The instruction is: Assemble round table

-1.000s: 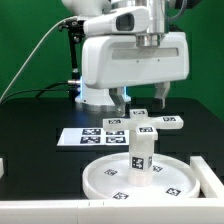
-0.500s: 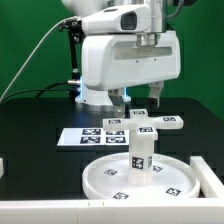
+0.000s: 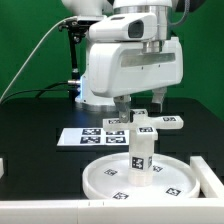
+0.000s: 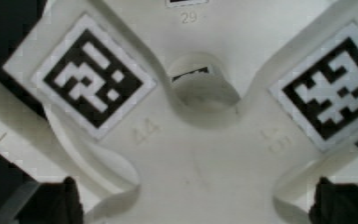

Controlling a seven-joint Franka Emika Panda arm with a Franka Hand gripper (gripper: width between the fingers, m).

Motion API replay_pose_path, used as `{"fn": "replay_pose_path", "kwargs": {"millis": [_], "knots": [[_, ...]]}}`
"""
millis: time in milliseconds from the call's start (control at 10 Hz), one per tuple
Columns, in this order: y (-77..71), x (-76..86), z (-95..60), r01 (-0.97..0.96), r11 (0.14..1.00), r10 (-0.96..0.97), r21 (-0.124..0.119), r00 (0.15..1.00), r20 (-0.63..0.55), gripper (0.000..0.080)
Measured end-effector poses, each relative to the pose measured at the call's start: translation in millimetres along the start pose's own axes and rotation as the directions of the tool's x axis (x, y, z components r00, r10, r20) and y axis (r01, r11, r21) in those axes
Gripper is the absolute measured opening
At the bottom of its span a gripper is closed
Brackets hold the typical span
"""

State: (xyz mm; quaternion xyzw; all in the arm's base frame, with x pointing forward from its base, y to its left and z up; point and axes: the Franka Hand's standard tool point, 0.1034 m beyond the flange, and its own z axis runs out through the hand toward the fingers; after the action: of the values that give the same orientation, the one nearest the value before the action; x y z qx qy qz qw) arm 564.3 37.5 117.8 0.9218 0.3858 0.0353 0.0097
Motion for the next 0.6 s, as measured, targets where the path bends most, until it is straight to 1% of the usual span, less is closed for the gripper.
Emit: {"fn": "replay_pose_path", "kwargs": {"millis": [300,500,600], "knots": [[-0.2,-2.7,5.1,-0.003,1.000,0.003,0.002,1.000,0.006,0.0649],[-1.9,-2.6,11.4,-0.017,1.000,0.017,0.003,1.000,0.010,0.0649],[-2.3,-1.8,12.0,-0.032,0.999,0.032,0.001,0.999,0.009,0.0649]]}}
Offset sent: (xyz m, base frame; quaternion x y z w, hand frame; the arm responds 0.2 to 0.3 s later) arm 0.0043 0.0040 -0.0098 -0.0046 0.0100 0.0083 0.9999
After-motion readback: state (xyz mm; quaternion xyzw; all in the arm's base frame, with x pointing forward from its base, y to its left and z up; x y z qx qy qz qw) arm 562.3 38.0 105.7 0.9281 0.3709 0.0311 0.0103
